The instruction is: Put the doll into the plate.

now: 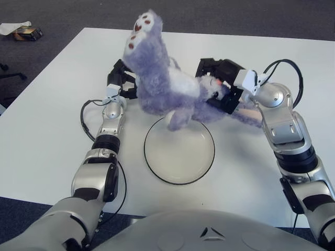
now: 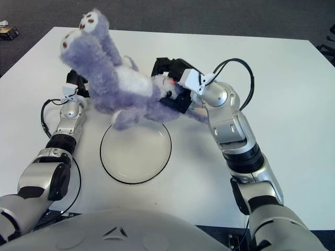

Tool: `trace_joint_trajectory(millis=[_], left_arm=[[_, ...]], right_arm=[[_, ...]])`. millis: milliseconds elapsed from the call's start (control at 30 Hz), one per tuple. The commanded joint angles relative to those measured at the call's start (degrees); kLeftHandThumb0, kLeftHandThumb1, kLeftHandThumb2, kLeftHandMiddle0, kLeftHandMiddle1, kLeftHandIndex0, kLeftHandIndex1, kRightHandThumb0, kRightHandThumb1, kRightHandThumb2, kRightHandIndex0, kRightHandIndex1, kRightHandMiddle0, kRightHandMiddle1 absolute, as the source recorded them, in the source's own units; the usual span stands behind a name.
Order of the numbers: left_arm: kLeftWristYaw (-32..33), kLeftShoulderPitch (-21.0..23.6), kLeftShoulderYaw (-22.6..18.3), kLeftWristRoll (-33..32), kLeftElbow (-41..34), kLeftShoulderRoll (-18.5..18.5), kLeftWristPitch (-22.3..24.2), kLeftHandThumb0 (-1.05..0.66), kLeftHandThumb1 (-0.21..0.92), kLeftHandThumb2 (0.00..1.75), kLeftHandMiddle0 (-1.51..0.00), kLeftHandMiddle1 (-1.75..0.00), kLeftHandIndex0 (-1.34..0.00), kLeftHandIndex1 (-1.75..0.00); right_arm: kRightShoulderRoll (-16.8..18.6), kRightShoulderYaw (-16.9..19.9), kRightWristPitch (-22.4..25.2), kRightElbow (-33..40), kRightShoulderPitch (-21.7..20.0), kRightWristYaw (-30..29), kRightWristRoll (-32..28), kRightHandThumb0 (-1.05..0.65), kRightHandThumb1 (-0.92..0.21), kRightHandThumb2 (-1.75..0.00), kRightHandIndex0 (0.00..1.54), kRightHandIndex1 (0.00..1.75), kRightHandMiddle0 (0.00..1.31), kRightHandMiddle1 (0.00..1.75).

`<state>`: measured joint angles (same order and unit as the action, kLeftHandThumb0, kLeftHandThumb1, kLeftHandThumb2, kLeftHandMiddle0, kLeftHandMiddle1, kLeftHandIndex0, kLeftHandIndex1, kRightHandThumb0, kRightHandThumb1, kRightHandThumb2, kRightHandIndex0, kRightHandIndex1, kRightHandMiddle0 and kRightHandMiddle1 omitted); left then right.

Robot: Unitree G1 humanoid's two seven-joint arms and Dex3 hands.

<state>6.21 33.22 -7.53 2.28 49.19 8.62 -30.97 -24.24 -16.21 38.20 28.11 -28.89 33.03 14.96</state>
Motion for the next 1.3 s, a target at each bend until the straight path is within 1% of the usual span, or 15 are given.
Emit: trace_joint_trajectory(millis=[0, 167, 267, 433, 567, 667, 800, 1100, 1267], left_arm=[[-1.06, 1.04, 0.42, -0.53, -0.90, -0.34, -0.11, -0.01, 0.24, 1.41, -0.55, -1.75, -0.54, -1.75], [-2.05, 0.98, 0.81, -0.49, -1.53, -0.66, -0.30, -0.01, 0.25, 1.41, -0.55, -1.75, -0.54, -1.75], [-2.45, 0.93, 0.92, -0.47, -1.86, -0.76, -0.12, -0.01, 0.25, 1.41, -0.55, -1.75, -0.54, -1.75], [-3.02, 0.71, 1.33, -0.44, -2.75, -1.20, 0.50, -0.01, 0.25, 1.41, -0.55, -1.75, -0.54, -1.75], [-3.03, 0.66, 1.40, -0.35, -3.04, -1.38, 0.75, -0.01, 0.23, 1.43, -0.56, -1.75, -0.55, -1.75], [-3.09, 0.58, 1.66, -0.30, -3.72, -1.68, 1.52, -0.01, 0.23, 1.43, -0.57, -1.75, -0.56, -1.75], [-3.36, 0.41, 1.78, -0.51, -4.74, -1.98, 2.66, -0.01, 0.23, 1.43, -0.57, -1.75, -0.56, -1.75], [-4.13, 0.12, 1.61, -1.36, -6.50, -2.55, 4.14, -0.01, 0.23, 1.42, -0.56, -1.75, -0.55, -1.75], [-4.31, 0.01, 1.67, -1.66, -7.16, -2.65, 4.72, -0.01, 0.24, 1.42, -0.56, -1.75, -0.55, -1.75]], right_arm=[[-1.07, -1.02, 1.90, 2.23, 0.36, 1.20, -0.21, 0.00, 0.07, -1.75, 0.91, 1.72, 0.67, 1.75], [-0.62, -1.52, 3.83, 3.61, 1.61, 1.70, -1.07, 0.00, 0.07, -1.75, 0.91, 1.72, 0.67, 1.75], [-0.54, -1.62, 4.02, 3.84, 1.87, 1.85, -1.57, 0.00, 0.07, -1.75, 0.91, 1.71, 0.67, 1.75], [-0.72, -1.64, 2.20, 4.17, 3.02, 1.95, -2.48, 0.00, 0.07, -1.75, 0.92, 1.70, 0.67, 1.75], [-0.83, -1.31, 1.63, 4.29, 3.47, 1.84, -3.09, 0.00, 0.08, -1.75, 0.92, 1.70, 0.67, 1.75], [-0.71, -1.04, 0.05, 4.92, 5.05, 1.85, -4.37, 0.00, 0.08, -1.75, 0.92, 1.69, 0.68, 1.75], [-1.19, -1.18, -1.69, 4.41, 5.67, 2.55, -5.41, 0.00, 0.08, -1.75, 0.93, 1.67, 0.68, 1.75], [-0.35, -0.29, -4.72, 3.94, 8.18, 1.51, -7.37, 0.00, 0.08, -1.75, 0.92, 1.70, 0.68, 1.75], [-0.17, 0.14, -5.87, 3.82, 8.69, 1.44, -8.60, 0.00, 0.08, -1.75, 0.93, 1.69, 0.67, 1.75]])
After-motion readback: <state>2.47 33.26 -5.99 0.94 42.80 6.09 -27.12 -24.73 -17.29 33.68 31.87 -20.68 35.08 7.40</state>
